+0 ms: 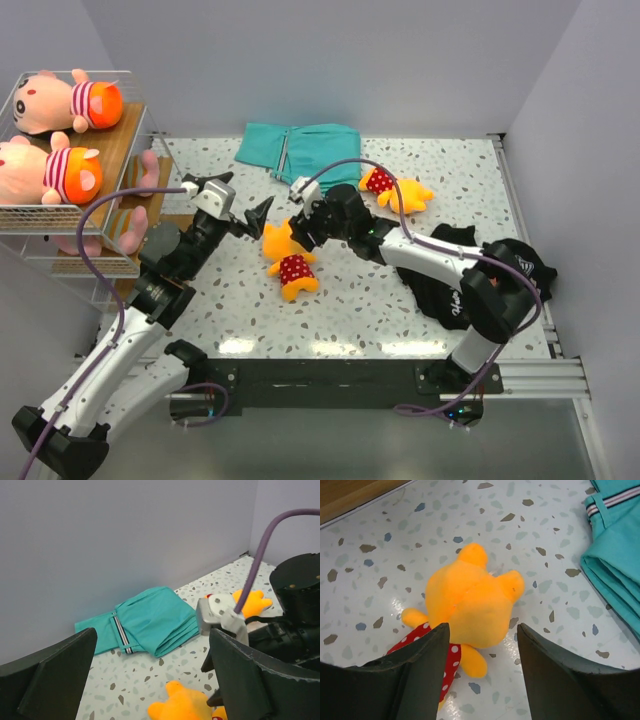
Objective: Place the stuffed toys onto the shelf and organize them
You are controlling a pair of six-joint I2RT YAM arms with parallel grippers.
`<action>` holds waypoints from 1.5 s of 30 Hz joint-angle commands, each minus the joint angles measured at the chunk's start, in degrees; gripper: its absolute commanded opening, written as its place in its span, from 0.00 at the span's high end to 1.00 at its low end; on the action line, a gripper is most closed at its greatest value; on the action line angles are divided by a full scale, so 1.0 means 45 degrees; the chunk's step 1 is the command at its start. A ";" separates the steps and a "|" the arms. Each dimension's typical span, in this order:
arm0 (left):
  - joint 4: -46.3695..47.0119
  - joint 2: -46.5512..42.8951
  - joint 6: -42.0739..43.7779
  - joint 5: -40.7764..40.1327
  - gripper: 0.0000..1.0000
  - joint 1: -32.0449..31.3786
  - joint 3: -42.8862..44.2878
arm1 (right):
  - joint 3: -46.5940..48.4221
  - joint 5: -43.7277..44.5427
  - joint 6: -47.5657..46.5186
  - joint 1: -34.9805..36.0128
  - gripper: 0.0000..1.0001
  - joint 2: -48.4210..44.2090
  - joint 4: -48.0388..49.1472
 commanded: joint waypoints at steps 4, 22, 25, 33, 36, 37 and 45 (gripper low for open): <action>0.0848 -0.0216 -0.0177 -0.0098 0.00 -0.0026 -0.0077 | -0.1411 -0.0308 -0.5114 0.2080 0.34 -0.1100 -0.1573; 0.1102 -0.0392 -0.0587 -0.0352 0.00 -0.0026 -0.0175 | -0.2566 0.1373 -0.5665 0.3078 0.48 0.0130 0.1178; 0.1141 -0.0334 -0.0568 -0.0313 0.00 -0.0026 -0.0195 | -0.2586 0.1566 -0.4827 0.3079 0.79 0.0034 0.1628; 0.0986 0.0192 -0.0587 0.0468 0.01 -0.0026 0.0058 | -0.2684 0.1177 0.2198 0.2241 1.00 -0.1704 0.3911; 0.0499 0.0563 -0.0704 0.0625 0.03 -0.0026 0.0488 | -0.2877 0.1430 0.5071 0.1462 1.00 -0.2074 0.4866; 0.0322 0.0662 -0.0724 0.0683 0.04 -0.0026 0.0798 | -0.3014 0.1373 0.5910 0.1129 1.00 -0.2212 0.5182; 0.0203 0.1052 -0.1951 0.1756 0.11 -0.0026 0.1543 | -0.3524 0.1664 1.1581 -0.0847 1.00 -0.3481 0.7545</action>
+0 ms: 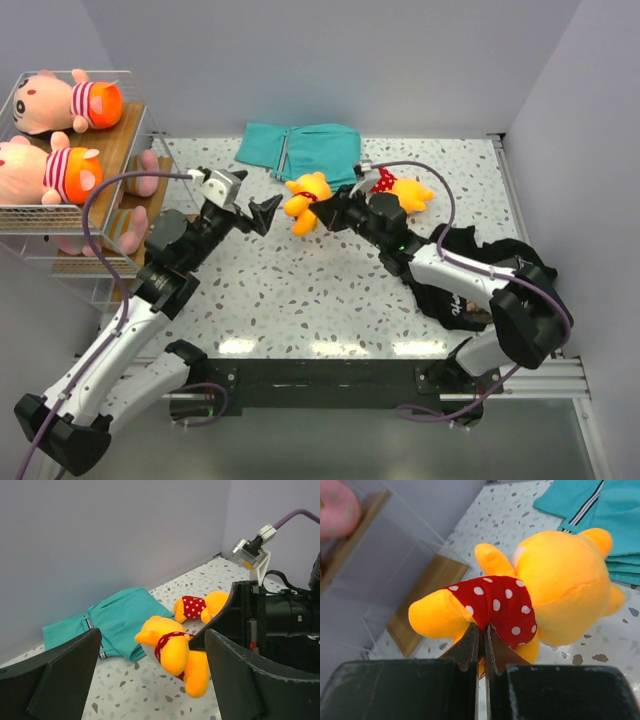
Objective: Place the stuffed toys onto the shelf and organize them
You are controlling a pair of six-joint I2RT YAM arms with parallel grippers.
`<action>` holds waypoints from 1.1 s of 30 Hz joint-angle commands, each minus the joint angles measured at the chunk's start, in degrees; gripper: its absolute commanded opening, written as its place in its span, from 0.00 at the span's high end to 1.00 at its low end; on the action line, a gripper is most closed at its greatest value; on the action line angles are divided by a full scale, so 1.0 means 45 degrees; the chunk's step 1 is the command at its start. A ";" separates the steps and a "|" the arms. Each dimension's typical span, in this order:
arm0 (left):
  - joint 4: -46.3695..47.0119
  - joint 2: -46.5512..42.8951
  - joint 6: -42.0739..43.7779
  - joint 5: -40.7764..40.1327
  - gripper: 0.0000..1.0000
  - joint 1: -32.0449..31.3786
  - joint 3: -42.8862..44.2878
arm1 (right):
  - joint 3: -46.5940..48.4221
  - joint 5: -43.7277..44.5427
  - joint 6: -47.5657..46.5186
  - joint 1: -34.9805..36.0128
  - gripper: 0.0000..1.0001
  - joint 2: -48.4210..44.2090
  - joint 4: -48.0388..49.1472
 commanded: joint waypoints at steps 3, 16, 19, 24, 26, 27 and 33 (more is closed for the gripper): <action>0.0820 0.0442 -0.1780 0.1609 0.16 -0.0026 0.0908 | -0.0114 0.0491 0.4222 -0.0012 1.00 -0.1089 0.3051; 0.1682 0.1653 -0.3053 0.2158 0.26 -0.0026 0.0985 | -0.1501 0.0374 0.6314 -0.0031 1.00 -0.1051 0.6824; 0.1701 0.1927 -0.2975 0.2236 0.28 -0.0026 0.1005 | -0.1520 0.0335 0.6372 -0.0031 1.00 -0.1011 0.6999; 0.1506 0.2240 -0.2722 0.2295 0.34 -0.0026 0.1142 | -0.1520 0.0042 0.6431 -0.0012 1.00 -0.0914 0.7273; 0.1428 0.2279 -0.2547 0.2295 0.37 -0.0026 0.1258 | -0.1501 -0.0133 0.6451 -0.0031 1.00 -0.0894 0.7371; 0.1408 0.2260 -0.2487 0.2275 0.44 -0.0026 0.1317 | -0.1482 -0.0250 0.6431 -0.0031 1.00 -0.0797 0.7352; 0.1525 0.2259 -0.2214 0.2391 0.87 -0.0026 0.1531 | -0.1579 -0.0856 0.6568 -0.0031 0.90 -0.0445 0.7800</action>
